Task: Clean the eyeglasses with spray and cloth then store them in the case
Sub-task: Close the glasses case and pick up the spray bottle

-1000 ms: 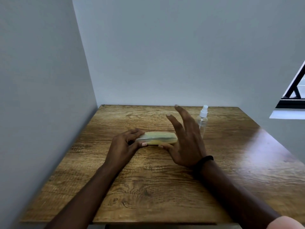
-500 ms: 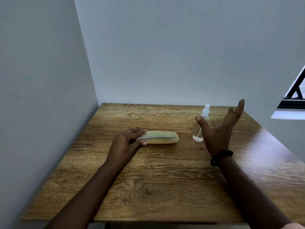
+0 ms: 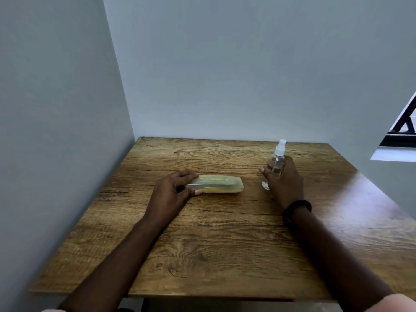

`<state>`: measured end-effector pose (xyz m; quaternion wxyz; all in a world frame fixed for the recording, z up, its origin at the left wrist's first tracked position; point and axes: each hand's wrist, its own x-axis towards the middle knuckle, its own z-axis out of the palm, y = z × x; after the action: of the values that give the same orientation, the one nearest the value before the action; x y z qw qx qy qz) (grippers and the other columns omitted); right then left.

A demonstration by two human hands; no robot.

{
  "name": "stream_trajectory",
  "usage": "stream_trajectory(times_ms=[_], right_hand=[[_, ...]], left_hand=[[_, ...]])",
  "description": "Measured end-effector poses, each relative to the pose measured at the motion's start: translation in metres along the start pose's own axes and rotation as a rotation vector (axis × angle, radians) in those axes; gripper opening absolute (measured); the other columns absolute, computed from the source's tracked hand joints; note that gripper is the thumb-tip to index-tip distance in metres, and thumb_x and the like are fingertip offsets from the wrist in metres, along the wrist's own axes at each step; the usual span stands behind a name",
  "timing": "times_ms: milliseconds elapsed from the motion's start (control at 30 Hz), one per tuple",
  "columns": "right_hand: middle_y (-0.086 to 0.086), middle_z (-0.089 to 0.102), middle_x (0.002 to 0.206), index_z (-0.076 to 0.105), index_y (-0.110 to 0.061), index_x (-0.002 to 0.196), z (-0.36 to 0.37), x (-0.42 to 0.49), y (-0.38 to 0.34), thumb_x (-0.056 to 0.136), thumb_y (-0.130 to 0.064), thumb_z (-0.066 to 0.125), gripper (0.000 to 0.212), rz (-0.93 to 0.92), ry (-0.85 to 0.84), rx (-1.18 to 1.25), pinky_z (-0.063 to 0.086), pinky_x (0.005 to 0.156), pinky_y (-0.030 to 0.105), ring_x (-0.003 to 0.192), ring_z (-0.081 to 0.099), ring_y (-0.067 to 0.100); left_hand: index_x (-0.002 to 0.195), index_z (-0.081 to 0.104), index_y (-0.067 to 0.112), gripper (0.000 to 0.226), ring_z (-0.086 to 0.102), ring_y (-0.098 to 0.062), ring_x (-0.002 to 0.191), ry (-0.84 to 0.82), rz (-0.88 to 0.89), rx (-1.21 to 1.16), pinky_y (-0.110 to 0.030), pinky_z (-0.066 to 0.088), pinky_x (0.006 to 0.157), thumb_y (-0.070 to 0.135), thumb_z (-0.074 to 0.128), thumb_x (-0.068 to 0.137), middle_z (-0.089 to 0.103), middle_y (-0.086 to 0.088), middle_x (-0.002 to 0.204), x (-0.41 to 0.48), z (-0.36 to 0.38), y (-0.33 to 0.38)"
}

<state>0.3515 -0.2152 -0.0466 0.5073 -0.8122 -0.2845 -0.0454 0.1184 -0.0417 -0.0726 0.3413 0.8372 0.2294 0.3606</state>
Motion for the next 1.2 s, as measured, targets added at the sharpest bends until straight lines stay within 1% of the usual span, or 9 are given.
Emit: stream_trajectory(times_ms=[200, 333, 400, 500, 600, 700, 800, 933, 1200], right_hand=[[0.006, 0.070, 0.114, 0.054, -0.013, 0.123, 0.000, 0.002, 0.002, 0.088, -0.029, 0.076, 0.045, -0.002, 0.002, -0.027, 0.044, 0.080, 0.031, 0.102, 0.066, 0.028], [0.009, 0.069, 0.114, 0.052, -0.011, 0.124, 0.001, 0.000, -0.001, 0.089, -0.030, 0.075, 0.046, -0.020, -0.003, -0.052, 0.050, 0.081, 0.037, 0.103, 0.065, 0.031], [0.010, 0.069, 0.113, 0.052, -0.010, 0.124, 0.003, -0.004, -0.003, 0.089, -0.030, 0.075, 0.046, -0.042, -0.022, -0.058, 0.053, 0.082, 0.041, 0.101, 0.066, 0.031], [0.009, 0.070, 0.109, 0.053, -0.009, 0.122, 0.008, -0.011, -0.007, 0.088, -0.029, 0.076, 0.046, -0.083, -0.050, -0.071, 0.049, 0.076, 0.033, 0.096, 0.067, 0.028], [0.008, 0.071, 0.110, 0.052, -0.008, 0.123, 0.012, -0.017, -0.013, 0.088, -0.028, 0.077, 0.048, -0.111, -0.074, -0.065, 0.053, 0.078, 0.035, 0.096, 0.068, 0.027], [0.004, 0.070, 0.107, 0.052, -0.009, 0.125, 0.015, -0.023, -0.018, 0.088, -0.029, 0.077, 0.048, -0.132, -0.095, -0.052, 0.058, 0.081, 0.043, 0.094, 0.068, 0.024], [-0.005, 0.064, 0.098, 0.052, -0.009, 0.126, 0.018, -0.027, -0.019, 0.089, -0.027, 0.076, 0.048, -0.145, -0.111, -0.038, 0.056, 0.077, 0.036, 0.088, 0.065, 0.019], [0.000, 0.068, 0.101, 0.052, -0.009, 0.126, 0.018, -0.029, -0.019, 0.089, -0.027, 0.076, 0.047, -0.147, -0.118, -0.031, 0.050, 0.072, 0.030, 0.085, 0.062, 0.015], [-0.005, 0.064, 0.095, 0.052, -0.009, 0.125, 0.017, -0.030, -0.021, 0.089, -0.029, 0.076, 0.047, -0.143, -0.112, -0.042, 0.058, 0.076, 0.043, 0.085, 0.067, 0.020]], left_hand=[[0.125, 0.074, 0.024, 0.045, 0.055, 0.019, 0.112, -0.008, -0.023, -0.010, 0.004, 0.040, 0.087, 0.021, 0.086, 0.082, 0.064, 0.022, 0.128, 0.000, 0.000, -0.001], [0.125, 0.074, 0.026, 0.047, 0.059, 0.004, 0.118, -0.016, -0.037, -0.011, 0.000, 0.042, 0.088, 0.019, 0.087, 0.080, 0.065, 0.020, 0.130, 0.001, 0.000, -0.001], [0.125, 0.074, 0.026, 0.048, 0.059, 0.000, 0.121, -0.021, -0.031, -0.014, -0.007, 0.047, 0.091, 0.018, 0.087, 0.080, 0.065, 0.019, 0.130, 0.001, 0.000, -0.001], [0.127, 0.072, 0.026, 0.051, 0.060, -0.005, 0.121, -0.027, -0.030, -0.026, -0.022, 0.055, 0.095, 0.015, 0.088, 0.079, 0.065, 0.017, 0.130, 0.000, -0.001, 0.000], [0.126, 0.072, 0.025, 0.051, 0.061, -0.002, 0.119, -0.043, -0.031, -0.056, -0.027, 0.058, 0.095, 0.010, 0.087, 0.080, 0.063, 0.018, 0.129, -0.001, -0.001, 0.002], [0.127, 0.073, 0.023, 0.050, 0.059, -0.002, 0.121, -0.055, -0.021, -0.060, -0.027, 0.058, 0.097, 0.009, 0.086, 0.080, 0.060, 0.016, 0.130, -0.001, -0.001, 0.001], [0.130, 0.072, 0.022, 0.053, 0.056, 0.000, 0.123, -0.064, -0.020, -0.040, -0.015, 0.053, 0.097, 0.010, 0.086, 0.081, 0.056, 0.013, 0.130, -0.001, 0.000, 0.000], [0.131, 0.071, 0.021, 0.054, 0.053, 0.005, 0.121, -0.059, -0.019, -0.024, 0.000, 0.045, 0.089, 0.011, 0.086, 0.081, 0.055, 0.011, 0.130, 0.000, 0.000, -0.001], [0.135, 0.068, 0.021, 0.058, 0.055, -0.002, 0.123, -0.073, -0.010, -0.038, -0.020, 0.054, 0.097, 0.012, 0.086, 0.081, 0.055, 0.012, 0.131, 0.000, 0.000, -0.002]])
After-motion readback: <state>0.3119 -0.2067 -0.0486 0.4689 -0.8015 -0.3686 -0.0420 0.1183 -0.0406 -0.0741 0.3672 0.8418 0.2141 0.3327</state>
